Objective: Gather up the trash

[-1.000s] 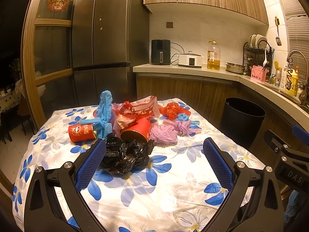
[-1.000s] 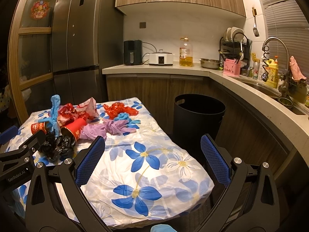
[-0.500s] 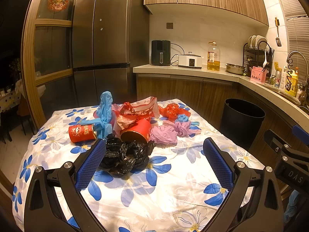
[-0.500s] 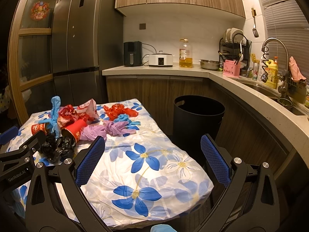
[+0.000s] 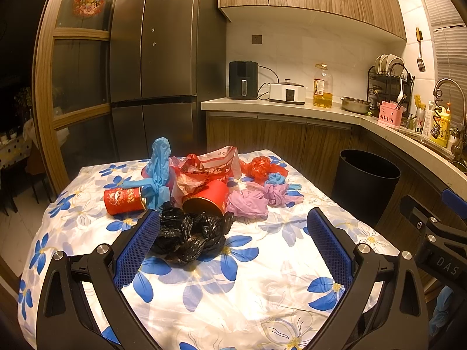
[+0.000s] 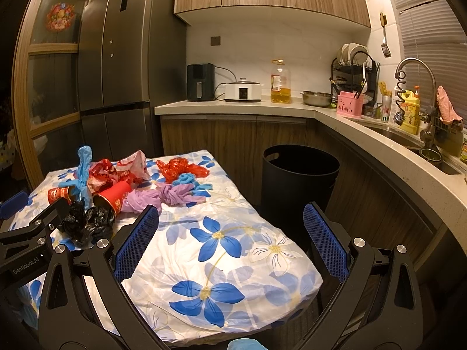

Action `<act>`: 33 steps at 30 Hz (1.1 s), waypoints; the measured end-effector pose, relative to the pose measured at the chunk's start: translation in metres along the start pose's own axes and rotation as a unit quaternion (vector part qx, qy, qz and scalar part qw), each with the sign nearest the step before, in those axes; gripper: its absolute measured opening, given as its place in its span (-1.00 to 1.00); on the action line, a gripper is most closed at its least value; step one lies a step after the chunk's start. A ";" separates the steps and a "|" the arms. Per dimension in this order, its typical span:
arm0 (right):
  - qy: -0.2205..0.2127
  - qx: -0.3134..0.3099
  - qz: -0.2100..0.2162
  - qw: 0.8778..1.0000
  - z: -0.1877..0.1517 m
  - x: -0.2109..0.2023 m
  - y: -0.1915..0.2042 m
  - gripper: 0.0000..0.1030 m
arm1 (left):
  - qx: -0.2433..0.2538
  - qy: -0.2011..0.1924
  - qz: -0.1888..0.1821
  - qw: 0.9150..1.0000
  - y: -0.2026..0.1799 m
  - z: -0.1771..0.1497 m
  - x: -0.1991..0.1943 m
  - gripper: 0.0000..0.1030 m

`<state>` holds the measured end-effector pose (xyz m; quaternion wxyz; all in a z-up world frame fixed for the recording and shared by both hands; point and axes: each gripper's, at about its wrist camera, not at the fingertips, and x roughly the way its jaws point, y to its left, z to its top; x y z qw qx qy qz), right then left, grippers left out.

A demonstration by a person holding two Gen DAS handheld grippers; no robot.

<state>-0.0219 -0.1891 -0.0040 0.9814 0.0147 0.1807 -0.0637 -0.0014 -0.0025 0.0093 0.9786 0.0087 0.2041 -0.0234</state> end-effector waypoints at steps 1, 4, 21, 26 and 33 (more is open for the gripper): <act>0.000 0.000 -0.001 1.000 0.000 0.000 0.000 0.90 | 0.000 0.000 0.000 1.000 0.000 0.000 0.000 0.89; 0.000 0.000 0.000 1.000 0.000 0.000 0.000 0.90 | 0.000 -0.001 -0.001 1.000 0.000 0.001 -0.001 0.89; -0.002 0.000 -0.001 1.000 0.000 -0.001 0.000 0.90 | 0.000 -0.001 0.000 1.000 0.000 0.001 -0.001 0.89; -0.002 0.001 0.000 1.000 0.000 -0.001 0.000 0.90 | -0.001 -0.001 -0.001 1.000 0.000 0.002 -0.001 0.89; -0.003 0.001 0.000 1.000 0.000 -0.001 -0.001 0.90 | -0.001 -0.001 -0.001 1.000 0.001 0.001 -0.001 0.89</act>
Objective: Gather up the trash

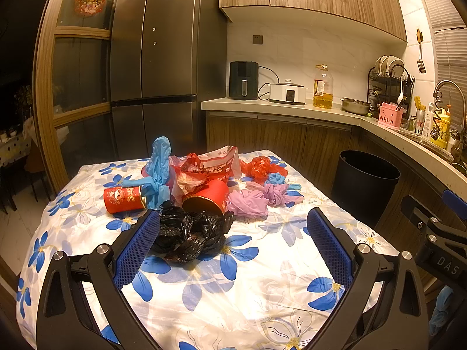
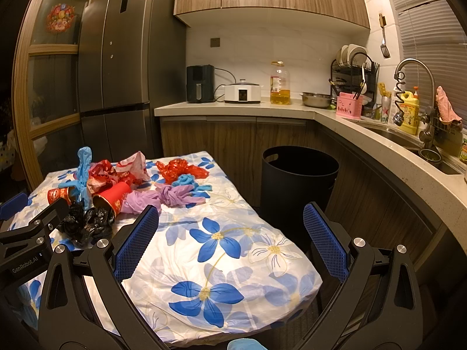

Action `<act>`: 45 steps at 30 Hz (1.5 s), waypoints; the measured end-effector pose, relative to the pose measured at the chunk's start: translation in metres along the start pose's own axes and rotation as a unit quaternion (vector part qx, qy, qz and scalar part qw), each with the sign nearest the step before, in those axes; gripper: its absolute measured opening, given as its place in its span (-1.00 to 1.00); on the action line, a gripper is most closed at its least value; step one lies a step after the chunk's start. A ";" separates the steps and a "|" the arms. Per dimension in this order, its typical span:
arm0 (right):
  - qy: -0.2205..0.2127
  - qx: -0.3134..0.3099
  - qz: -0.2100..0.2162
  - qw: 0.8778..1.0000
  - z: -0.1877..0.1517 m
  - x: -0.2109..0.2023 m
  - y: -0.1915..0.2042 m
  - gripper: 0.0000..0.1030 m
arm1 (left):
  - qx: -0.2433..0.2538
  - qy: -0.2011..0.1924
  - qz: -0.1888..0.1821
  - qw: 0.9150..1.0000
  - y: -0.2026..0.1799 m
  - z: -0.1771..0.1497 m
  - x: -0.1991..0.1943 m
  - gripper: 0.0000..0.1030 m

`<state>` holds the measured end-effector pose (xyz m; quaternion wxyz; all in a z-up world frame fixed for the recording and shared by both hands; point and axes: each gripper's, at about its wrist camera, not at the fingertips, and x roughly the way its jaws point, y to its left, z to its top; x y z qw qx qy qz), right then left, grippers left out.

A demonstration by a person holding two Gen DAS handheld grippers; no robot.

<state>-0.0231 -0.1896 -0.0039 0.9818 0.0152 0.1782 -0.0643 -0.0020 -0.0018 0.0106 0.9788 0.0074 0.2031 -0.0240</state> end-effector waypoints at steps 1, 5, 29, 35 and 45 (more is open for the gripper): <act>0.000 0.000 0.000 1.000 0.001 0.000 0.000 0.90 | 0.000 0.000 0.000 1.000 0.000 0.001 0.000 0.89; 0.000 0.000 0.000 1.000 0.000 0.000 0.000 0.90 | 0.000 0.000 0.000 1.000 0.000 0.000 0.000 0.89; 0.013 -0.001 0.029 1.000 -0.019 0.055 0.008 0.90 | -0.051 0.000 0.034 0.998 0.036 -0.023 0.037 0.89; 0.006 -0.013 0.051 0.999 -0.026 0.081 0.026 0.89 | -0.060 0.009 0.052 0.997 0.055 -0.038 0.059 0.88; 0.010 -0.017 0.090 0.996 -0.032 0.117 0.051 0.79 | -0.071 0.031 0.038 0.996 0.067 -0.052 0.097 0.72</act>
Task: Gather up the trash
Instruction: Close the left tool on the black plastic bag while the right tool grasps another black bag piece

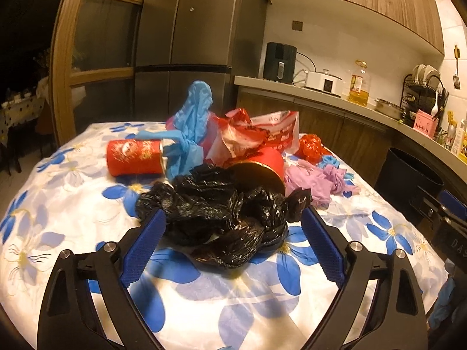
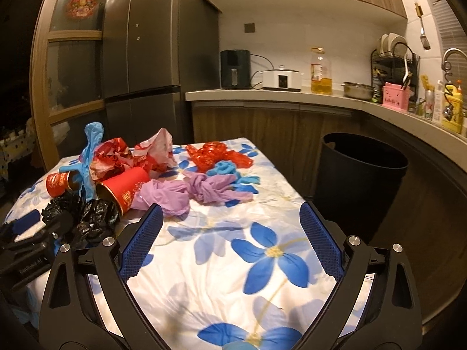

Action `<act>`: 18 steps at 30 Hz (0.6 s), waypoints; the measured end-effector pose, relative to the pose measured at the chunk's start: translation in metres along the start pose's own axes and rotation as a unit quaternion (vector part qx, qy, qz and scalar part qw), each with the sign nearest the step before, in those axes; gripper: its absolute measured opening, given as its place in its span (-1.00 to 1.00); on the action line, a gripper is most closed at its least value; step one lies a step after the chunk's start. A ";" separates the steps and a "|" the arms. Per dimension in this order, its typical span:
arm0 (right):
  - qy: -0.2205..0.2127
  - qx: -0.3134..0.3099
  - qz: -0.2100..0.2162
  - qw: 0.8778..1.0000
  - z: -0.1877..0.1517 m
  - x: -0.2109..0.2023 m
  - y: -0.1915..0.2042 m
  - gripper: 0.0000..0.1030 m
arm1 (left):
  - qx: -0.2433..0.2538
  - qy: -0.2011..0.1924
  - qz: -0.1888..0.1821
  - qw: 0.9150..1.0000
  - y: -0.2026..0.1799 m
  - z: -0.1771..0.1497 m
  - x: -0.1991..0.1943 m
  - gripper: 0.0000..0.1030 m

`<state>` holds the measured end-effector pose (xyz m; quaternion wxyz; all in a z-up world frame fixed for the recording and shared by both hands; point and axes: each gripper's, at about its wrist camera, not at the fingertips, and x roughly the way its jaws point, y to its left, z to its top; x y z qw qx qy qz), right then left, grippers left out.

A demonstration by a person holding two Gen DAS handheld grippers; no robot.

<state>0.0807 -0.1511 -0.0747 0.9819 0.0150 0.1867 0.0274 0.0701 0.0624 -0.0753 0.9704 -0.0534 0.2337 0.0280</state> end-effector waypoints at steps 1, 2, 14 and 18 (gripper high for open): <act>0.001 0.001 0.006 1.000 0.000 0.002 0.001 0.77 | 0.004 0.002 0.008 1.000 0.001 0.000 0.002 0.66; 0.001 0.003 0.013 1.000 0.000 0.004 0.002 0.76 | 0.004 -0.002 0.015 1.000 0.003 0.002 0.001 0.66; 0.038 0.003 0.161 0.986 -0.016 0.044 0.073 0.24 | -0.032 -0.015 0.047 0.998 0.045 0.003 -0.007 0.66; 0.058 0.001 0.187 0.981 -0.018 0.061 0.093 -0.07 | -0.042 -0.016 0.048 0.998 0.056 0.004 -0.008 0.66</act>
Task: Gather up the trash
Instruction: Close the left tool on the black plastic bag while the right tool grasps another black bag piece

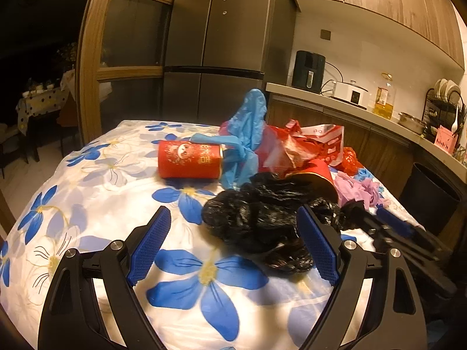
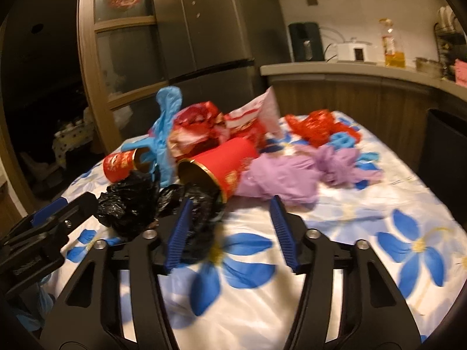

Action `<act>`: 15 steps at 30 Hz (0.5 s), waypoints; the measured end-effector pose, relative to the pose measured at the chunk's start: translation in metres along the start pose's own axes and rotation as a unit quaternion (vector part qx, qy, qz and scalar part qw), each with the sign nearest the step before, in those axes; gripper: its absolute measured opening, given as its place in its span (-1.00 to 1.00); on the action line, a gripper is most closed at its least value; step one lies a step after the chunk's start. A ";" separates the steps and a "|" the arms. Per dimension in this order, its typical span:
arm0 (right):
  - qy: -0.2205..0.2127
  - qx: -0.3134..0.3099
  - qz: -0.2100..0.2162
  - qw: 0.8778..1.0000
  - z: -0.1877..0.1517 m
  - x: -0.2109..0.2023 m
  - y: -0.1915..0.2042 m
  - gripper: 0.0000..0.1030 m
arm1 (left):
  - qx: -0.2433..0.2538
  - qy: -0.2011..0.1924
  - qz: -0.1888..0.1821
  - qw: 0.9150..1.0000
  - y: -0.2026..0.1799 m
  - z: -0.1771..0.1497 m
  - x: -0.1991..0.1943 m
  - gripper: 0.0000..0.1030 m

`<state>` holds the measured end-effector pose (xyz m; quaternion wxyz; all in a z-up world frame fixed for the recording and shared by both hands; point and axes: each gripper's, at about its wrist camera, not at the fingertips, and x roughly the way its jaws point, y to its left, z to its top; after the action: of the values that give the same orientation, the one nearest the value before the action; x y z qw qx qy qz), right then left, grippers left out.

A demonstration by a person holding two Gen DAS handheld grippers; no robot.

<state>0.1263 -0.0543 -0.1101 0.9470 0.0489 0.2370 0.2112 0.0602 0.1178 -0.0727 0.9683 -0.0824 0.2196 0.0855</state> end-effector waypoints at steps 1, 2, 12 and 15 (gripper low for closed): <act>0.005 0.001 0.008 1.000 0.000 0.004 0.002 -0.19 | -0.001 0.001 0.000 1.000 0.002 0.000 0.001 0.66; 0.011 0.001 0.014 1.000 0.000 0.007 0.004 -0.28 | -0.001 0.003 -0.003 1.000 0.003 0.001 0.002 0.66; 0.001 -0.009 0.009 1.000 -0.003 -0.012 -0.004 -0.91 | 0.015 0.017 -0.020 1.000 -0.008 0.007 0.015 0.66; -0.015 -0.012 -0.005 1.000 0.002 -0.025 -0.010 -0.91 | 0.022 0.025 -0.020 0.999 -0.016 0.010 0.023 0.59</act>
<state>0.1108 -0.0738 -0.0996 0.9520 0.0393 0.2205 0.2087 0.0884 0.1068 -0.0722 0.9657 -0.0673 0.2438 0.0592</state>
